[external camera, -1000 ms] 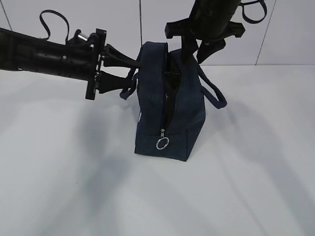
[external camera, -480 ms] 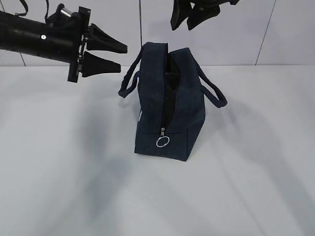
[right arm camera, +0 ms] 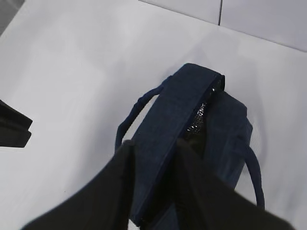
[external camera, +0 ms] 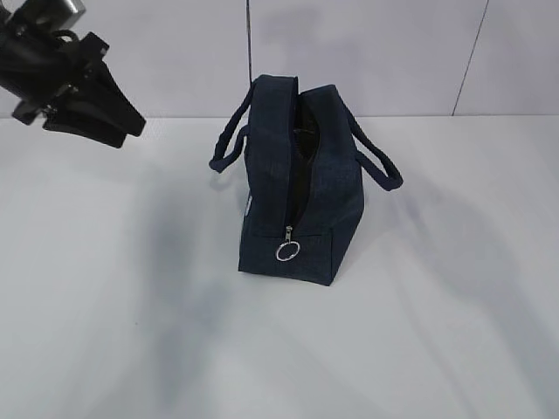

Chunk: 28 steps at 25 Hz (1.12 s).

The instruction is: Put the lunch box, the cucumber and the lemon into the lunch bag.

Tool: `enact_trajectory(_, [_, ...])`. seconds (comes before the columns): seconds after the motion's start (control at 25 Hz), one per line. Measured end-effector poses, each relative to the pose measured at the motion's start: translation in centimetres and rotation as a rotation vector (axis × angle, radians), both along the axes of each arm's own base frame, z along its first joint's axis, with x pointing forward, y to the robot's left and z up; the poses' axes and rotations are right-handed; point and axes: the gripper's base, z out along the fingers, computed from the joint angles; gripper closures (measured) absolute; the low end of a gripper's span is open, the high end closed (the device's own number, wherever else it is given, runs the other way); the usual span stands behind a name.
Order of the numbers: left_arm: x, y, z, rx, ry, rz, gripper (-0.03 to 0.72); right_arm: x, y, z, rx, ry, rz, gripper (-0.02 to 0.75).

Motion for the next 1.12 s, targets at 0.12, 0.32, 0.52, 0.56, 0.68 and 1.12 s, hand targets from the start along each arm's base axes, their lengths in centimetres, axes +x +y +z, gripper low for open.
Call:
enact_trajectory(0.12, [-1.2, 0.4, 2.1, 0.044, -0.052, -0.005, 0.418, -1.7, 0.3, 1.9, 0.008, -0.049, 0.037, 0.510])
enact_trajectory(0.32, [-3.3, 1.3, 5.5, 0.132, -0.150, -0.009, 0.430, -5.5, 2.0, 4.8, -0.018, -0.133, 0.110, 0.510])
enact_trajectory(0.52, [-5.3, 2.7, 7.8, 0.272, -0.204, 0.039, 0.435, -8.7, 2.5, 5.7, -0.079, -0.165, 0.147, 0.510])
enact_trajectory(0.56, [-5.7, 2.9, 8.4, 0.287, -0.219, 0.048, 0.436, -9.2, 2.3, 5.7, -0.087, -0.160, 0.148, 0.510])
enact_trajectory(0.68, [-7.1, 3.1, 10.1, 0.294, -0.262, 0.057, 0.437, -11.1, 1.1, 5.6, -0.098, -0.138, 0.135, 0.510])
enact_trajectory(1.12, [-9.2, 3.3, 12.4, 0.283, -0.327, 0.073, 0.445, -19.5, -4.2, 0.8, 0.046, -0.384, 0.071, 0.510])
